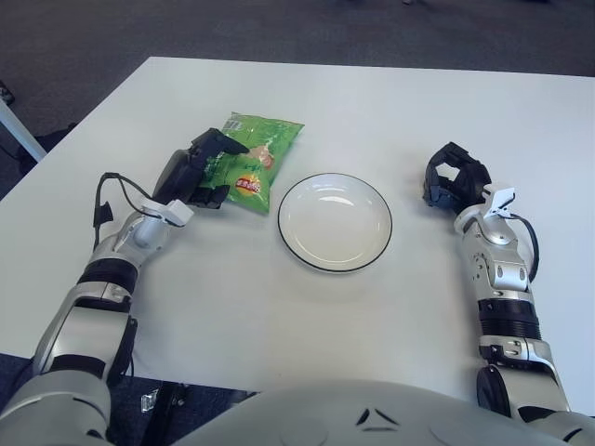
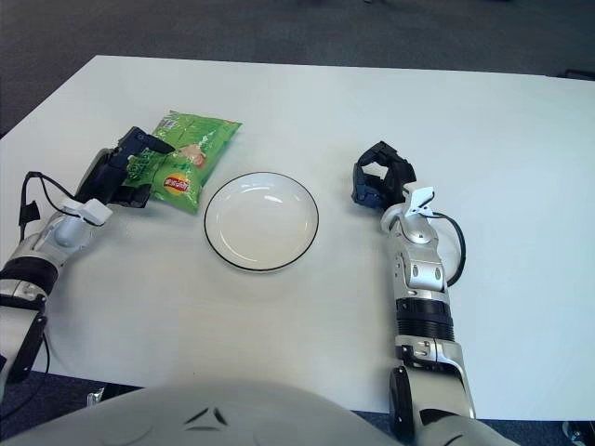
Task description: Put the snack into the plate.
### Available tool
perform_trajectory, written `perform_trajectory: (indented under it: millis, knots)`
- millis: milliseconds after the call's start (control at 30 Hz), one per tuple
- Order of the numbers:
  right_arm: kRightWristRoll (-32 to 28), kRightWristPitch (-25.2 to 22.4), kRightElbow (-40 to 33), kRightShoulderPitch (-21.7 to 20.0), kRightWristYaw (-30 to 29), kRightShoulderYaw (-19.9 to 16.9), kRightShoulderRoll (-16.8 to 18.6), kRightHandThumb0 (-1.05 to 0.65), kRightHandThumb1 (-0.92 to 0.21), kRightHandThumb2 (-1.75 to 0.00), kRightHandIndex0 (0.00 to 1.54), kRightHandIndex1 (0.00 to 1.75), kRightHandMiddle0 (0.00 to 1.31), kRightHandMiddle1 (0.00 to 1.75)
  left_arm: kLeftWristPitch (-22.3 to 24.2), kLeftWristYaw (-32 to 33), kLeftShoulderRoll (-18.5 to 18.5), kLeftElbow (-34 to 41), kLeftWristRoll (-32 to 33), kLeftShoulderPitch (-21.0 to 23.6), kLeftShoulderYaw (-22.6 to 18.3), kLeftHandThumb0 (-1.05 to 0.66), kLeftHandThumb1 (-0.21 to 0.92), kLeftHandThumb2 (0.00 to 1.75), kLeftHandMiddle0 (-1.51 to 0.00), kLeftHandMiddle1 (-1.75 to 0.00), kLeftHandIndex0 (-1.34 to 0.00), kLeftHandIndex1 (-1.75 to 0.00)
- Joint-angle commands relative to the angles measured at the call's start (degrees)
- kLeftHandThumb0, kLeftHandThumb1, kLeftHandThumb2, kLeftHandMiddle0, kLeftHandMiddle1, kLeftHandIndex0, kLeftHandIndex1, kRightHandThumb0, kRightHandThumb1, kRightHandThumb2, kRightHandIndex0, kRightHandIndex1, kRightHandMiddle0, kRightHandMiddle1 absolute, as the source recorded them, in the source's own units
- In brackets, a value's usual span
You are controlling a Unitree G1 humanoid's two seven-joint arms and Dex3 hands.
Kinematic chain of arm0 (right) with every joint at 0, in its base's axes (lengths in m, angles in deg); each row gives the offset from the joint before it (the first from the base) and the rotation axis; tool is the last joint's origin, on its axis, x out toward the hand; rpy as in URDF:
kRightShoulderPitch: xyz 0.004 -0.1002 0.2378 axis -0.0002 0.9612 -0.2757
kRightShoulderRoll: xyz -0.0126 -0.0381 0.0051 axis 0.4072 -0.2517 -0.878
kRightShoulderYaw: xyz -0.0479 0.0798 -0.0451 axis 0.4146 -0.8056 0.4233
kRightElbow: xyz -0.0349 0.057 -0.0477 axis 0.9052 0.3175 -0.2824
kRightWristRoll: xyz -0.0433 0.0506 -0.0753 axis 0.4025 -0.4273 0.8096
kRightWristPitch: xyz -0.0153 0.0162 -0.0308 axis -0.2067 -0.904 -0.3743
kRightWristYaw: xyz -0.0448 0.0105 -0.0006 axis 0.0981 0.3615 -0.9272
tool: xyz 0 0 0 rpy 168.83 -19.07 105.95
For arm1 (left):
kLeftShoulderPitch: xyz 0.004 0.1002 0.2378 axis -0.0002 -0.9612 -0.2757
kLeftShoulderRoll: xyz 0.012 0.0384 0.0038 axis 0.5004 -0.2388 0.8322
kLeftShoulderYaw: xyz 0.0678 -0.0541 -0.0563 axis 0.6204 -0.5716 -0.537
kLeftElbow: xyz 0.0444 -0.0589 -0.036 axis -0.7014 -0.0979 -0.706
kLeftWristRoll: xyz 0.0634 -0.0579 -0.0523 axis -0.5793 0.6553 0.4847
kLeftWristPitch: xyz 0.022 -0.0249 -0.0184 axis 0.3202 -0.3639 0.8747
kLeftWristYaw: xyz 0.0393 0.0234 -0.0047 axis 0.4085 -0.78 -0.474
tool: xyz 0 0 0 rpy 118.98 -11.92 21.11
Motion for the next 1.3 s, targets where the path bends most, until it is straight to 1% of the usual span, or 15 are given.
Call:
perform_trajectory:
  millis: [0,100,200,333,433,533,667,833,967,1200,1267]
  knots:
    - [0.4,-2.9,2.1,2.3,-0.1,0.4,0.6,-0.46,-0.4,-1.22,1.29,1.75,0.55,1.75,0.1,-1.1,0.9,1.5,1.6,0.9,-1.7,-0.7,0.85,0.84,-0.49,-1.24,-0.29,-1.44]
    - [0.4,-3.0,2.1,2.3,-0.2,0.4,0.6,-0.46,-0.39,-1.23,1.29,1.75,0.55,1.75,1.5,-2.2,1.7,3.2,2.5,0.7,-2.7,-0.64,0.76,0.92,-0.46,-1.23,-0.29,-1.42]
    - [0.4,-2.9,2.4,2.1,-0.2,0.4,0.6,-0.46,-0.39,-1.23,1.29,1.75,0.55,1.75,3.0,-3.5,2.3,4.4,3.0,1.0,-3.6,-0.59,0.71,0.96,-0.43,-1.21,-0.26,-1.41]
    - [0.4,-2.8,2.7,1.9,-0.1,0.3,0.5,-0.46,-0.39,-1.23,1.29,1.75,0.55,1.75,6.0,-4.5,4.0,6.5,2.2,2.3,-4.8,-0.56,0.68,0.98,-0.4,-1.19,-0.23,-1.39]
    - [0.5,-2.5,3.1,1.7,0.0,0.4,0.4,-0.46,-0.4,-1.23,1.29,1.75,0.55,1.75,7.9,-4.9,5.4,7.9,1.2,3.2,-5.5,-0.54,0.66,0.99,-0.35,-1.16,-0.18,-1.38]
    - [0.6,-2.4,3.2,1.7,-0.1,0.4,0.5,-0.46,-0.4,-1.23,1.29,1.75,0.55,1.75,8.7,-5.2,5.6,8.6,1.0,3.2,-5.7,-0.53,0.65,1.0,-0.32,-1.14,-0.15,-1.38]
    - [0.7,-2.1,3.6,1.6,-0.1,0.5,0.4,-0.46,-0.4,-1.22,1.29,1.75,0.55,1.75,11.7,-4.2,8.6,8.3,-3.1,7.2,-5.3,-0.53,0.65,1.0,-0.28,-1.11,-0.09,-1.36]
    - [0.7,-2.0,3.7,1.6,-0.2,0.5,0.5,-0.46,-0.4,-1.22,1.29,1.75,0.55,1.75,14.5,-1.7,10.3,6.8,-8.5,10.4,-3.8,-0.54,0.66,0.98,-0.25,-1.09,-0.03,-1.36]
    - [0.7,-2.1,3.7,1.6,-0.3,0.5,0.6,-0.46,-0.4,-1.22,1.3,1.75,0.55,1.75,16.0,3.3,11.4,6.1,-13.8,12.2,-1.9,-0.56,0.67,0.97,-0.23,-1.09,-0.01,-1.35]
    - [0.5,-2.3,3.4,1.7,-0.3,0.4,0.7,-0.46,-0.4,-1.23,1.3,1.75,0.55,1.75,20.8,18.1,13.6,4.6,-25.9,16.3,3.9,-0.56,0.68,0.95,-0.22,-1.1,0.0,-1.28]
    - [0.4,-2.3,3.4,1.7,-0.3,0.3,0.7,-0.46,-0.39,-1.23,1.29,1.75,0.55,1.75,22.6,22.4,14.1,4.2,-29.6,18.0,6.1,-0.53,0.64,0.97,-0.21,-1.1,0.0,-1.24]
